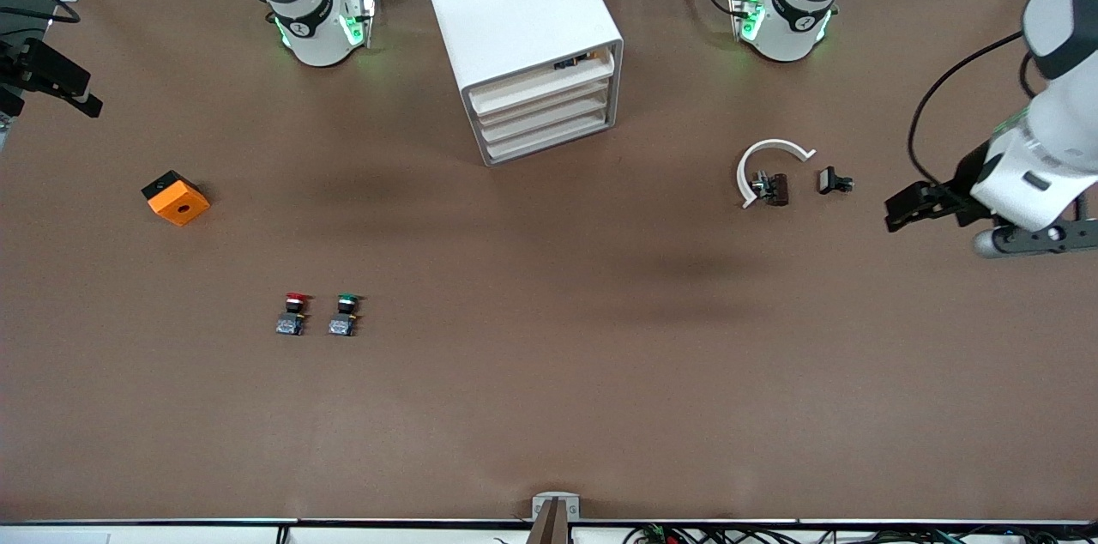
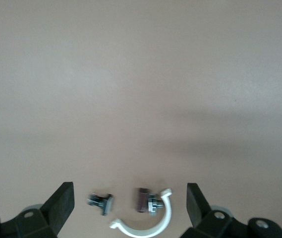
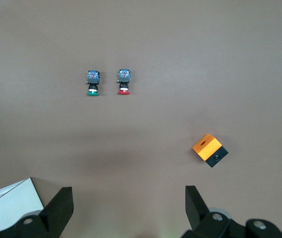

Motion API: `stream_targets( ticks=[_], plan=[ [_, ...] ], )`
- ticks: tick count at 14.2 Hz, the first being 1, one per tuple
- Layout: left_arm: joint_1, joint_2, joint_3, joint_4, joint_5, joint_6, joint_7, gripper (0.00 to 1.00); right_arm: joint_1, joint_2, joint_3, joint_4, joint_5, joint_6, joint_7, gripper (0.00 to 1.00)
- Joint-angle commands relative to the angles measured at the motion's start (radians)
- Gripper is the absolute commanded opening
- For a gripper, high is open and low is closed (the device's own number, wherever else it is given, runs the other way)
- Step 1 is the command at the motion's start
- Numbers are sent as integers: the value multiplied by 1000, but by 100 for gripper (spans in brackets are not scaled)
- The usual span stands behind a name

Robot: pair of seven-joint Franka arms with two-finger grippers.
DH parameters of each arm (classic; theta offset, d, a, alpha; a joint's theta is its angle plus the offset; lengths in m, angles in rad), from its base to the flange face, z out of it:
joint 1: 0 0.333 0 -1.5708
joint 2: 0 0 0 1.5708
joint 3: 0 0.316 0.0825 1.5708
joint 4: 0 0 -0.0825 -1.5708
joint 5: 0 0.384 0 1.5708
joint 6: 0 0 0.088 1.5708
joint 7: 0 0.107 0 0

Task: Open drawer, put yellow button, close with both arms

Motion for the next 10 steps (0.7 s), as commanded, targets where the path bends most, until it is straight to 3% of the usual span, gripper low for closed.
stream_targets(
  ticks=[1, 4, 7, 8, 10],
  plan=[
    [23, -29, -11, 41, 13, -67, 67, 100, -13, -26, 5, -21, -7, -8, -16, 100],
    [-17, -44, 0, 92, 11, -145, 58, 100, -14, -31, 4, -23, -12, -13, -16, 100],
    [-211, -92, 191, 89, 11, -233, 53, 100, -14, -32, -5, -23, -12, -29, -16, 100],
    [-250, -109, 228, 82, 10, -237, 55, 100, -14, -32, -5, -23, -12, -29, -16, 100],
    [-264, -144, 235, 44, 5, -236, 53, 100, -14, -32, -4, -23, -12, -29, -16, 100]
  ],
)
